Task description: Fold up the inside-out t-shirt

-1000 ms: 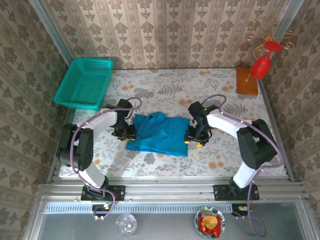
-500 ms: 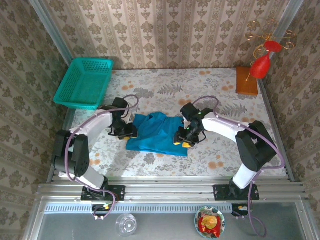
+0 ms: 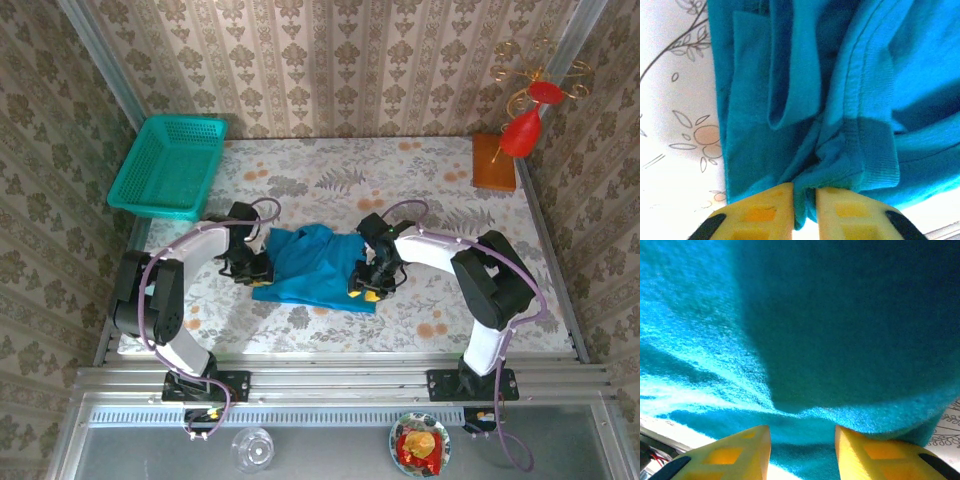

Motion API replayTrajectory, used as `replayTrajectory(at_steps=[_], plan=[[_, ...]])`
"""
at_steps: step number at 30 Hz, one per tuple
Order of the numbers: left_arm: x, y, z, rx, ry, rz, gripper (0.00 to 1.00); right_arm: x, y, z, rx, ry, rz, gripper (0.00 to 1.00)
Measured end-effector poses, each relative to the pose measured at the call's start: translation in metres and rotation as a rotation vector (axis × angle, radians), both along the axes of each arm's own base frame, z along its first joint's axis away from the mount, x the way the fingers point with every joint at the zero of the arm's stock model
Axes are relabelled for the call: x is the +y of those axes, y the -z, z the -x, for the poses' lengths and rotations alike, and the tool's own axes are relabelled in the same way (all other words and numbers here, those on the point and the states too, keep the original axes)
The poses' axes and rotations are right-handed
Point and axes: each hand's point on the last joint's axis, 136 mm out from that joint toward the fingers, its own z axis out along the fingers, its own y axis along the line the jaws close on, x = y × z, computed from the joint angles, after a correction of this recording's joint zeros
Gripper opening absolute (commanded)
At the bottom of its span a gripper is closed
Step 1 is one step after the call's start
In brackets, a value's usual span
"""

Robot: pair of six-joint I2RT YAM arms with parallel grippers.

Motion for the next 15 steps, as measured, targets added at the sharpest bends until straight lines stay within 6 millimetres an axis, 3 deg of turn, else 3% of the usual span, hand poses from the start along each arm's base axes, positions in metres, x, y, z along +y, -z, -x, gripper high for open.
replayTrajectory(at_steps=[3,10,15], plan=[[0.001,-0.002,0.0,-0.003,-0.007,0.004,0.0,-0.001,0.0,0.0,-0.002,0.001,0.003,0.4],[0.011,-0.019,0.006,-0.068,-0.023,-0.007,0.0,-0.002,0.001,0.0,-0.003,0.003,0.01,0.4],[0.027,0.004,0.024,-0.004,-0.051,-0.074,0.0,-0.002,0.001,0.0,-0.002,0.01,0.012,0.44]])
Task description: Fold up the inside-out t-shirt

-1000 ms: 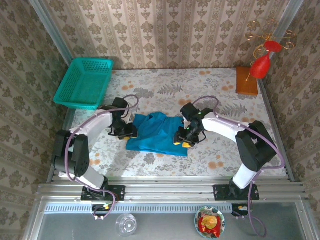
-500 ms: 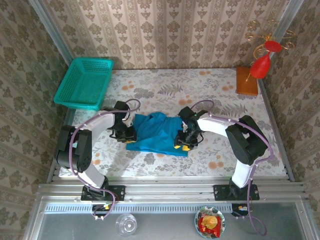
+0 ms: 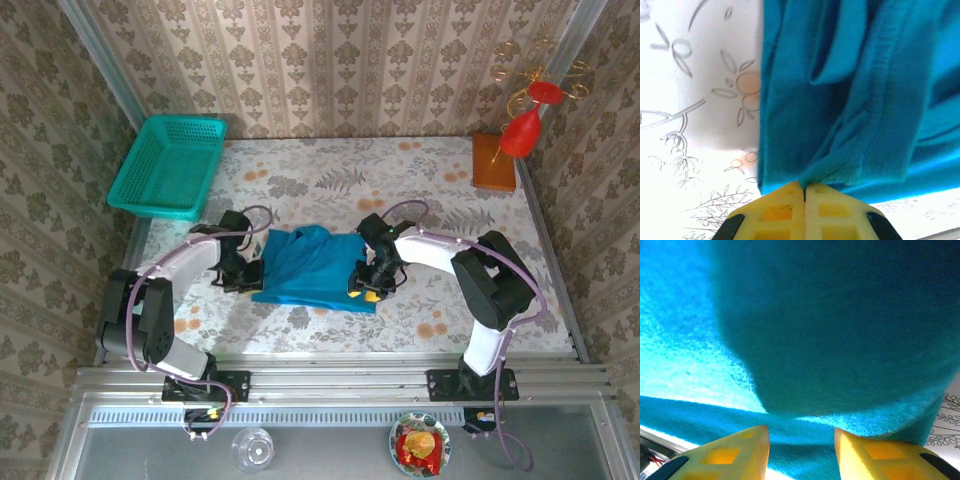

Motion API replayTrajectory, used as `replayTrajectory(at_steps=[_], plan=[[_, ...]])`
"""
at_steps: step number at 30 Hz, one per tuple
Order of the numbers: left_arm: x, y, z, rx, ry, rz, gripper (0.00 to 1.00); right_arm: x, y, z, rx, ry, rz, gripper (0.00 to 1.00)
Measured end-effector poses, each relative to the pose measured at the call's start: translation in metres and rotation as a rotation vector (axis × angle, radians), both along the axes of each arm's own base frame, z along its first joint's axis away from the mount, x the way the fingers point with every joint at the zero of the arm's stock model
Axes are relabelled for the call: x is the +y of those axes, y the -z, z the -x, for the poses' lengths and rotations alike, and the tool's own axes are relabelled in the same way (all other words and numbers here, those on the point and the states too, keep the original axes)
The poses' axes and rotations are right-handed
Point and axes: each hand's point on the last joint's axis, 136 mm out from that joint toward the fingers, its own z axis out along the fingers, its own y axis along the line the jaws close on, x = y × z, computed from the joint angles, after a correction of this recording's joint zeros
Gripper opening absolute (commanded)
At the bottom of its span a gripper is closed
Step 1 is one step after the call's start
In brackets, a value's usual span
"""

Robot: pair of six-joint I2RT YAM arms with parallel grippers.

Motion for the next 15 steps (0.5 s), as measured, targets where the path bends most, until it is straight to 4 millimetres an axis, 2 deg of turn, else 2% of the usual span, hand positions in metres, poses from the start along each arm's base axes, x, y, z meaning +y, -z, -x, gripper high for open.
replayTrajectory(at_steps=[4,9,12,15], plan=[[0.007,0.019,0.003,0.056,-0.02,-0.053,0.0,0.0,0.0,0.0,-0.002,0.003,0.002,0.45],[0.003,0.02,0.004,0.059,-0.028,-0.054,0.01,-0.009,-0.001,-0.001,-0.019,0.009,0.046,0.46],[0.002,0.016,0.005,0.04,-0.03,-0.051,0.15,-0.02,0.001,-0.001,-0.021,0.02,0.095,0.46],[0.001,0.002,0.003,0.005,-0.035,-0.047,0.25,-0.026,0.001,0.0,-0.02,0.022,0.122,0.46]])
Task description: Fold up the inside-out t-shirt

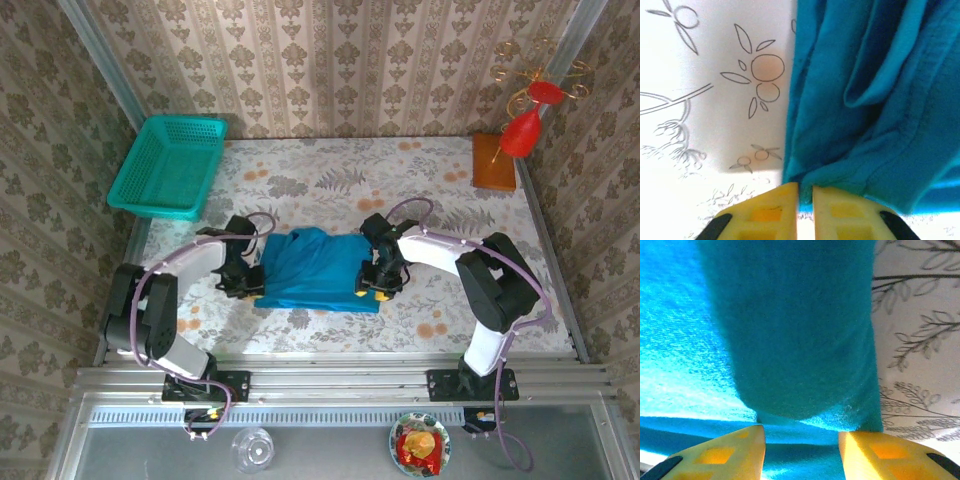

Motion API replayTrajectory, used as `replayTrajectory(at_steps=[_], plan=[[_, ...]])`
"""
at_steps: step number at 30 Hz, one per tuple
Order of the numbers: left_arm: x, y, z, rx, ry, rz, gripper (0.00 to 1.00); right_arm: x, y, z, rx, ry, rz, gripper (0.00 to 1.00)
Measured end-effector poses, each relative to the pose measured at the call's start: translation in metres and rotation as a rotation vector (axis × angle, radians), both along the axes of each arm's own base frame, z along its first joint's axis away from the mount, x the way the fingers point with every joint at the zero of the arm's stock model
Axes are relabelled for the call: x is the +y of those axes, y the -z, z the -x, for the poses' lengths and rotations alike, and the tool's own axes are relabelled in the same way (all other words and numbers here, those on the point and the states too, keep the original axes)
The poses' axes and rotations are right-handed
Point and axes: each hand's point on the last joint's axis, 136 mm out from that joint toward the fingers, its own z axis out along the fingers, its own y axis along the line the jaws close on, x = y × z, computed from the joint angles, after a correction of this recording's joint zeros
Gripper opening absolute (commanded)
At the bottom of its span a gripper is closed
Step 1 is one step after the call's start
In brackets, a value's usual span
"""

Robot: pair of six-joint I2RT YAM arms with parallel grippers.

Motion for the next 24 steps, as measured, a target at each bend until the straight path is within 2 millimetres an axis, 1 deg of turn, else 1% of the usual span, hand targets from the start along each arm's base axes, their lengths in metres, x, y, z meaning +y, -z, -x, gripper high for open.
replayTrajectory(at_steps=[2,4,6,8,11,14,18,21,24], plan=[[-0.002,-0.015,-0.008,-0.043,0.003,0.01,0.32,-0.004,0.0,0.001,0.002,0.002,0.017,0.46],[-0.008,-0.033,-0.023,-0.098,0.013,0.032,0.36,-0.005,0.001,0.001,0.005,0.003,0.021,0.46],[-0.018,-0.054,-0.042,-0.166,0.039,0.069,0.4,-0.005,0.001,0.002,0.005,0.003,0.026,0.46],[-0.029,-0.07,-0.057,-0.213,0.069,0.094,0.43,-0.006,0.001,0.002,0.006,0.003,0.028,0.46],[-0.051,-0.086,-0.077,-0.26,0.138,0.114,0.48,-0.006,0.0,0.002,0.004,0.003,0.03,0.46],[-0.072,-0.09,-0.093,-0.281,0.212,0.119,0.53,-0.008,0.0,0.003,0.006,0.003,0.039,0.47],[-0.097,-0.085,-0.109,-0.281,0.306,0.116,0.57,-0.009,0.0,0.003,0.006,0.004,0.042,0.47],[-0.11,-0.078,-0.115,-0.27,0.359,0.13,0.58,-0.009,0.0,0.003,0.005,0.004,0.042,0.47],[-0.114,-0.066,-0.114,-0.241,0.394,0.145,0.56,-0.009,0.0,0.003,0.005,0.003,0.044,0.47]])
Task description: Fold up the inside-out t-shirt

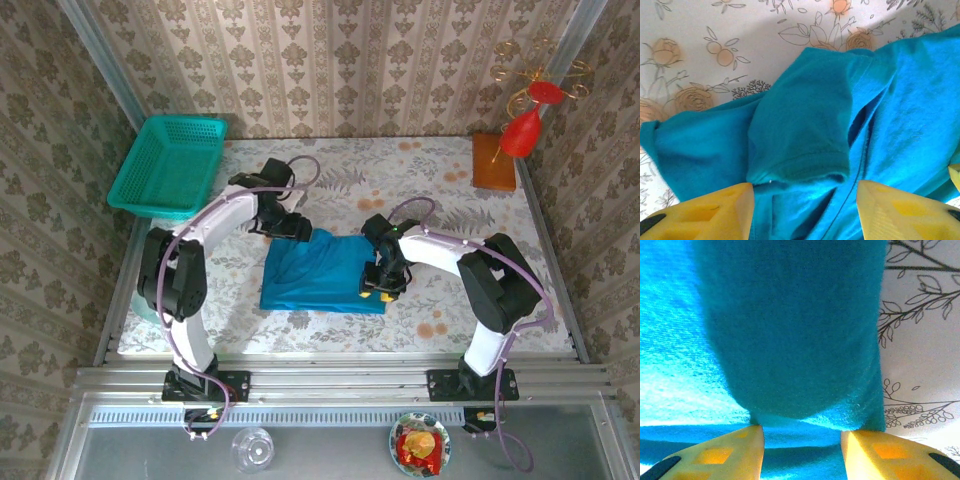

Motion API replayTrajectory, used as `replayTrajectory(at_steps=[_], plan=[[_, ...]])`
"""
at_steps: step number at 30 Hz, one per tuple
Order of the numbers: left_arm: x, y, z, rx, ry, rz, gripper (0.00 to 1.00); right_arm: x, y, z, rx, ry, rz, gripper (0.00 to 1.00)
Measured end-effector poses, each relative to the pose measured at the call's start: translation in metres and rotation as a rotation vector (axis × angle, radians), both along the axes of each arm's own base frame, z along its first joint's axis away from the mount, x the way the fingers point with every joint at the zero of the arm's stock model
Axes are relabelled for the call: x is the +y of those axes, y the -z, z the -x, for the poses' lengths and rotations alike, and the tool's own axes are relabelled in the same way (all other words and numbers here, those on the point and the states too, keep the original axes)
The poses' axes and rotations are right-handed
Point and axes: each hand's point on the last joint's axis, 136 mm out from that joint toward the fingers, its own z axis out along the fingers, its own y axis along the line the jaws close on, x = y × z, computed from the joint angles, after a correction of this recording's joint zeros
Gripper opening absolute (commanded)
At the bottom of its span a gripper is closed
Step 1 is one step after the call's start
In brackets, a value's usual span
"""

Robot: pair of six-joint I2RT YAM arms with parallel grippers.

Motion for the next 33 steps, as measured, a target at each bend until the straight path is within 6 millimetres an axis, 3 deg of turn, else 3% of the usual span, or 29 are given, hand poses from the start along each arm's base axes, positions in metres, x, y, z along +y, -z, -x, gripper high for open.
replayTrajectory(at_steps=[4,10,14,22,27,33], plan=[[-0.001,0.012,0.001,0.021,0.03,-0.01,0.45,-0.001,0.0,0.0,0.0,0.0,0.003,0.47],[0.001,0.014,-0.009,-0.018,0.009,-0.017,0.13,-0.002,0.0,0.003,0.002,0.0,0.006,0.47],[0.01,0.019,-0.016,-0.02,-0.055,-0.005,0.0,-0.003,0.001,0.003,0.002,0.0,0.008,0.47],[0.073,0.026,-0.033,0.025,-0.299,0.044,0.0,-0.003,0.001,0.003,0.003,0.0,0.009,0.47],[0.078,0.032,-0.037,0.047,-0.322,0.068,0.0,-0.003,0.001,0.003,0.003,-0.003,0.008,0.47],[0.085,0.068,-0.055,0.122,-0.353,0.057,0.11,-0.003,0.001,0.003,0.002,-0.006,0.008,0.47]])
